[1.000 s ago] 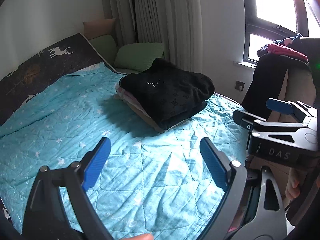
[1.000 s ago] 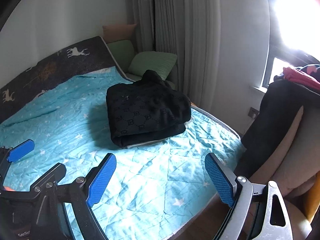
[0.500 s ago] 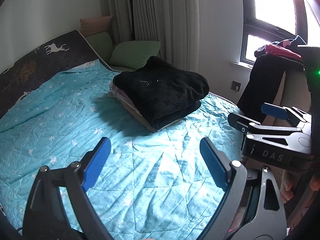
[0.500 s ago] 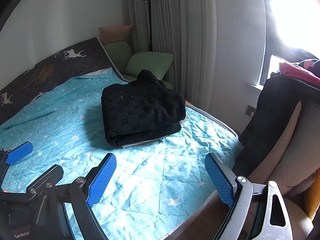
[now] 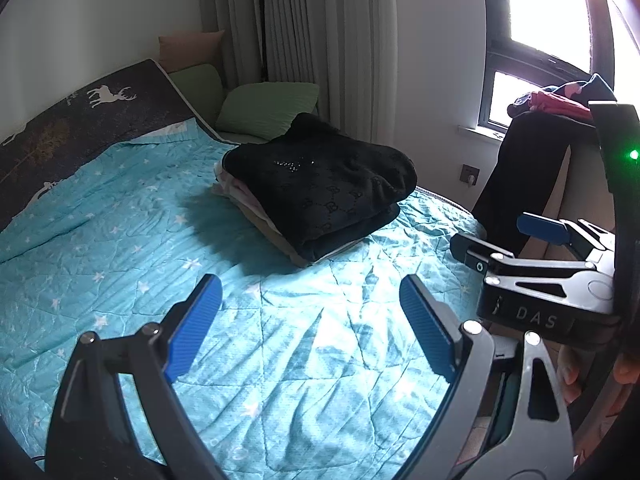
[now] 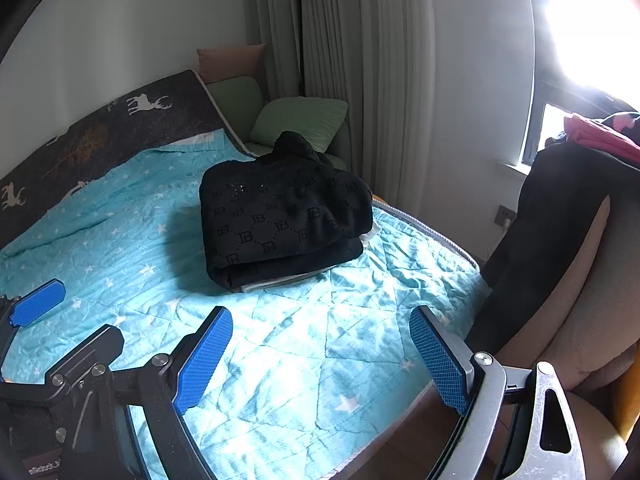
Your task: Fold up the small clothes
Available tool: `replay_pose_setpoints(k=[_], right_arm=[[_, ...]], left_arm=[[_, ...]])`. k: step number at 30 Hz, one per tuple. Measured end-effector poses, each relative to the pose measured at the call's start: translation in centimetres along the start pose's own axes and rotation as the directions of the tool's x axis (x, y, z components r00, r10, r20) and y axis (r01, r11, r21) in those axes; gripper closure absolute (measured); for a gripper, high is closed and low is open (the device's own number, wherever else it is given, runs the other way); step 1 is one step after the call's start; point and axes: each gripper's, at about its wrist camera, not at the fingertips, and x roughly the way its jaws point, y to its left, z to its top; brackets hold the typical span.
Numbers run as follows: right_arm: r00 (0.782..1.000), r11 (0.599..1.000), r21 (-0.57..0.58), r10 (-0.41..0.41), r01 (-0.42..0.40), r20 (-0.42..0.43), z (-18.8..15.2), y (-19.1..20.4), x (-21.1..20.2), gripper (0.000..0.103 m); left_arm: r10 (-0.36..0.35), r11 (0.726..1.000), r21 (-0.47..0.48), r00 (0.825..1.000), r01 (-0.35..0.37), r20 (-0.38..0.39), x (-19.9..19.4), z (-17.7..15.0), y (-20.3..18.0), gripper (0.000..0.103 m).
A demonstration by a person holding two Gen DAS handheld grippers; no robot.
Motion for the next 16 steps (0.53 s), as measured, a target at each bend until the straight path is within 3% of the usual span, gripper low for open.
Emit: replay_pose_setpoints(k=[16], right_arm=[[1.000,1.000,-0.003,-0.006,0.006,-0.001,-0.03,0.06,-0.24,0.011]], left_arm=[[0.015,1.000,0.009,1.000,-0.015,-0.001,0.12,0.09,-0.06,0.013]])
